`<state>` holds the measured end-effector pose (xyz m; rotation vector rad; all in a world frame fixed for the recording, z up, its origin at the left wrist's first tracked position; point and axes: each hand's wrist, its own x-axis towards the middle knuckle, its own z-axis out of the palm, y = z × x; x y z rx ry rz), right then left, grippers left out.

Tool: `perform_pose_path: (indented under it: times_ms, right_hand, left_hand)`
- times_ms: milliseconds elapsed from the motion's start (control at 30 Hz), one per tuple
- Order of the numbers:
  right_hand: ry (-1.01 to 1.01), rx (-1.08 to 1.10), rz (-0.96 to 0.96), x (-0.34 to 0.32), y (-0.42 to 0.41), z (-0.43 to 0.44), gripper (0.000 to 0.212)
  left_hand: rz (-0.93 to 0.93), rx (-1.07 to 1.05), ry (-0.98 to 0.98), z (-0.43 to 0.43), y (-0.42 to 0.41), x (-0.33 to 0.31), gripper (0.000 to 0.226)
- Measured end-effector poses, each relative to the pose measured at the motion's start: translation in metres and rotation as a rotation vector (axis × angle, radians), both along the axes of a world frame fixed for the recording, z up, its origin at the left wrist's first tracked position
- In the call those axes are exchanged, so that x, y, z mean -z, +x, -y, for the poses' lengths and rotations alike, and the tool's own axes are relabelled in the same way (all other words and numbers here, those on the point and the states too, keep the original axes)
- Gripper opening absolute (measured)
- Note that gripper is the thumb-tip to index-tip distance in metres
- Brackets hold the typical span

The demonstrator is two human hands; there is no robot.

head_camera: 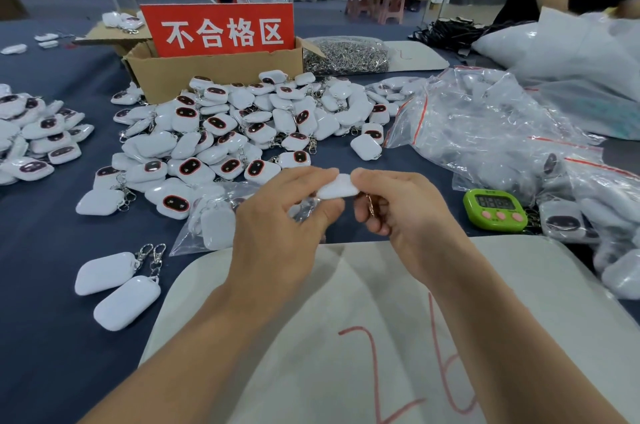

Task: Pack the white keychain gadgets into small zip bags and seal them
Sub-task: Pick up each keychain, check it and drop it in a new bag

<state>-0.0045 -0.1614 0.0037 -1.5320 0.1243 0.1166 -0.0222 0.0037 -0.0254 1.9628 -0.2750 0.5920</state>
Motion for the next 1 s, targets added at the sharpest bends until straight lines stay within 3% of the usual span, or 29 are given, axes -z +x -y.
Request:
perform_pose_path:
  times_ms: [100, 167, 267, 333, 400, 533, 600, 667, 767, 867, 1000]
  right_hand:
    - [-0.04, 0.041, 0.067, 0.002, 0.001, -0.002, 0.031]
    - [-0.036, -0.004, 0.129, 0.002, 0.001, -0.003, 0.017]
    - [-0.051, -0.105, 0.169, 0.004, 0.0, -0.002, 0.022]
    - [-0.067, -0.097, 0.182, 0.004, -0.001, -0.001, 0.012]
    - [-0.084, -0.055, 0.18, 0.005, -0.001, -0.002, 0.009]
    - [-0.204, 0.187, 0.1, 0.008, 0.003, -0.001, 0.021]
    - [-0.285, 0.306, 0.06, 0.009, 0.007, 0.003, 0.025]
    - [-0.338, 0.367, 0.049, 0.011, 0.009, 0.005, 0.027]
    - [-0.434, 0.36, 0.044, 0.013, 0.008, 0.002, 0.019]
    - [-0.511, 0.336, 0.05, 0.017, 0.008, -0.001, 0.013]
    - [-0.487, 0.287, 0.082, 0.021, 0.008, -0.012, 0.029]
  left_hand:
    - [-0.034, 0.023, -0.035, -0.002, -0.002, -0.002, 0.019]
    - [-0.037, 0.035, -0.042, -0.003, -0.001, -0.003, 0.017]
    - [-0.038, 0.038, -0.044, -0.004, 0.001, -0.003, 0.018]
    - [-0.039, 0.032, -0.027, -0.003, 0.001, -0.003, 0.021]
    - [-0.065, -0.001, -0.01, -0.001, 0.001, -0.004, 0.023]
    - [-0.173, -0.207, 0.041, -0.008, 0.005, -0.004, 0.01]
    - [-0.25, -0.312, 0.205, -0.01, 0.007, -0.005, 0.021]
    - [-0.343, -0.382, 0.489, -0.004, 0.006, -0.004, 0.035]
    - [-0.391, -0.402, 0.693, 0.003, 0.006, -0.003, 0.036]
    - [-0.391, -0.381, 0.649, 0.0, 0.008, -0.001, 0.026]
    - [-0.287, -0.369, 0.549, 0.002, 0.002, -0.005, 0.025]
